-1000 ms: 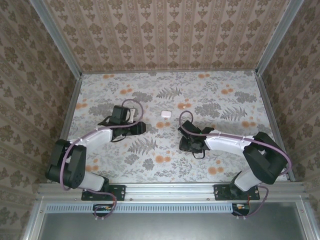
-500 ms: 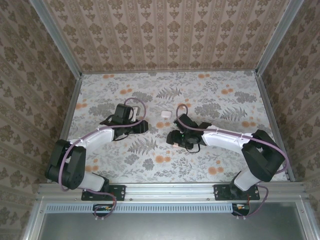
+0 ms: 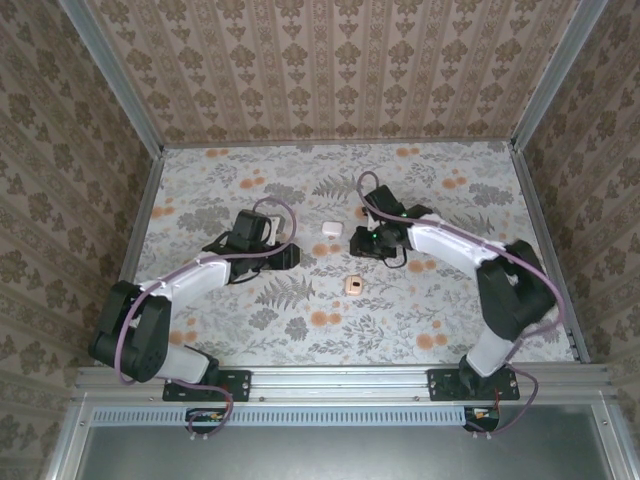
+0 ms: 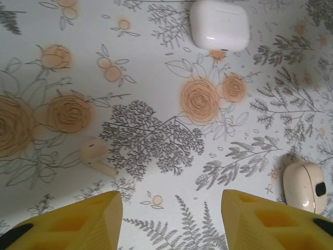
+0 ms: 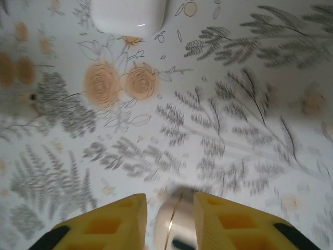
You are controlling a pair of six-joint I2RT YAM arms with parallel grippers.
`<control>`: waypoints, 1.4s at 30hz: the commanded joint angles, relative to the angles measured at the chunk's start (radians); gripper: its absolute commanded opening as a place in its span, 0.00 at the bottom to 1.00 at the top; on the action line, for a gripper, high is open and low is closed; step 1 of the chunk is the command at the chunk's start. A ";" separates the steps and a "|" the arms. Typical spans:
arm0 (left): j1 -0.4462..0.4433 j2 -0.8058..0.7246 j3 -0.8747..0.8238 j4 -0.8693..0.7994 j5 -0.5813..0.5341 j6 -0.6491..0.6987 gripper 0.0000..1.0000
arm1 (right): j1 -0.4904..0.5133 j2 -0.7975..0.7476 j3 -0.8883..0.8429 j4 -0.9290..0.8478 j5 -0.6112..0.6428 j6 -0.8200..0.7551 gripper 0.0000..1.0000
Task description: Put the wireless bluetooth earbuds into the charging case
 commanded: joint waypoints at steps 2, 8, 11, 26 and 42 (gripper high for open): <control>-0.013 -0.031 -0.026 0.006 0.003 -0.014 0.52 | 0.000 0.138 0.085 -0.015 -0.092 -0.124 0.24; -0.018 -0.077 -0.066 0.007 -0.009 -0.018 0.52 | 0.000 0.162 -0.006 0.025 -0.110 -0.106 0.19; -0.018 -0.082 -0.073 0.006 -0.008 -0.016 0.52 | 0.000 0.122 -0.082 0.031 -0.103 -0.089 0.19; -0.021 -0.080 -0.048 -0.018 -0.029 -0.007 0.53 | 0.108 -0.179 -0.336 -0.006 0.015 0.060 0.27; -0.019 -0.131 -0.075 -0.039 -0.068 0.007 0.54 | 0.248 -0.311 -0.228 -0.210 0.229 0.313 0.78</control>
